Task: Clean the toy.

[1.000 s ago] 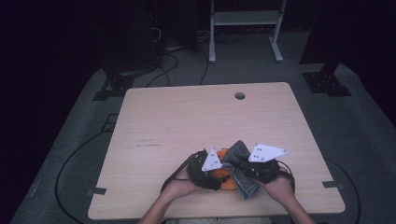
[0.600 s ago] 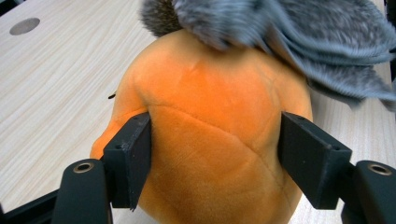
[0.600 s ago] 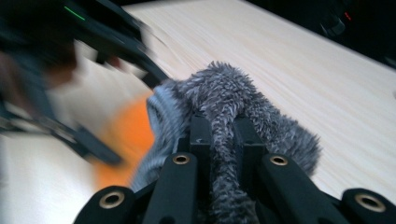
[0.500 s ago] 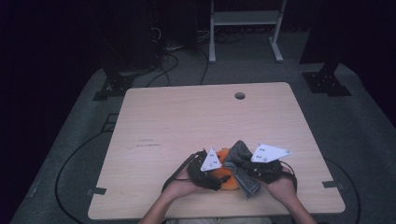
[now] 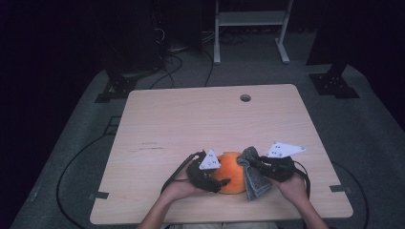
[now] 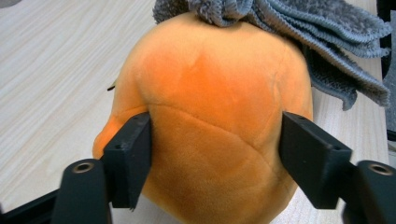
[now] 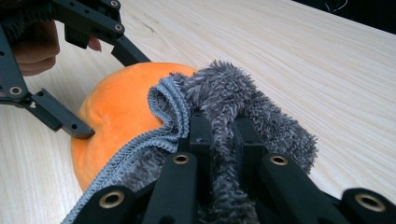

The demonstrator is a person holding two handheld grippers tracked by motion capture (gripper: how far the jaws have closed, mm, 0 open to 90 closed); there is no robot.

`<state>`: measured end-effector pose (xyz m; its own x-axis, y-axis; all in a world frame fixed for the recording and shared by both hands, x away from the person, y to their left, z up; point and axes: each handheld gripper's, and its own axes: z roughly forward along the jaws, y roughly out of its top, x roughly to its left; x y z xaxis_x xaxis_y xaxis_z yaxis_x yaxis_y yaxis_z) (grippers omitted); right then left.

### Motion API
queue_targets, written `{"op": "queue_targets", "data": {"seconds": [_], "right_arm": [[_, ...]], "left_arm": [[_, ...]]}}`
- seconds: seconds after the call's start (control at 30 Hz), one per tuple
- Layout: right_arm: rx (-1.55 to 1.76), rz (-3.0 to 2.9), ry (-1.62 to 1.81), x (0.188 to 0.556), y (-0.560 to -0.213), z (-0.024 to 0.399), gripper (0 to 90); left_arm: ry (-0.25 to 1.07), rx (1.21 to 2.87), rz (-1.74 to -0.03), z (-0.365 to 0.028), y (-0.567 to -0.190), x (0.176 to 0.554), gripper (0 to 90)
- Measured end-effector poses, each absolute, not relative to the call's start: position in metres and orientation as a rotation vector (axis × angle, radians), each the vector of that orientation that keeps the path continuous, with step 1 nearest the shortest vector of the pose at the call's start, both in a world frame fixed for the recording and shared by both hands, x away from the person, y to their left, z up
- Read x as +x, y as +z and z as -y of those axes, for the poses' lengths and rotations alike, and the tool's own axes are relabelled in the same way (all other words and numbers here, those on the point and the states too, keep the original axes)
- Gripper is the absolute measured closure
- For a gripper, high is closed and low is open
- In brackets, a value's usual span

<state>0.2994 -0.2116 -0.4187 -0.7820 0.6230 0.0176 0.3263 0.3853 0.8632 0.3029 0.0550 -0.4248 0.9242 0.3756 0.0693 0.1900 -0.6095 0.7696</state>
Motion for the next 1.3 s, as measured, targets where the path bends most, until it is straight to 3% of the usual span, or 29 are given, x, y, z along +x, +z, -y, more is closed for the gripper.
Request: {"op": "queue_targets", "data": {"seconds": [0.1, 0.17, 0.23, 0.3, 0.43, 0.7, 0.93, 1.17, 1.3], "right_arm": [[0.781, -2.316, 1.395, 0.295, -0.416, 0.207, 80.6], [0.708, -2.318, 1.417, 0.289, -0.411, 0.198, 80.6], [0.666, -2.31, 1.394, 0.285, -0.41, 0.189, 80.6], [0.676, -2.312, 1.396, 0.288, -0.411, 0.188, 80.6], [0.809, -2.322, 1.474, 0.3, -0.421, 0.203, 80.6], [0.982, -2.326, 1.442, 0.309, -0.44, 0.226, 80.7], [0.982, -2.304, 1.575, 0.306, -0.434, 0.225, 80.5], [1.115, -2.364, 1.447, 0.317, -0.447, 0.236, 80.6], [1.044, -2.309, 1.51, 0.309, -0.431, 0.236, 80.6]], "left_arm": [[0.305, 2.215, -0.385, -0.054, -0.42, 0.304, 15.4], [0.32, 2.189, -0.391, -0.054, -0.419, 0.304, 13.3], [0.304, 2.205, -0.392, -0.057, -0.421, 0.306, 15.1], [0.307, 2.214, -0.407, -0.061, -0.424, 0.308, 24.1], [0.273, 2.225, -0.45, -0.067, -0.428, 0.312, 27.8], [0.23, 2.229, -0.475, -0.074, -0.431, 0.317, 28.9], [0.184, 2.219, -0.492, -0.083, -0.433, 0.321, 28.4], [0.184, 2.212, -0.476, -0.083, -0.432, 0.319, 27.6], [0.195, 2.208, -0.457, -0.079, -0.431, 0.316, 26.8]]}}
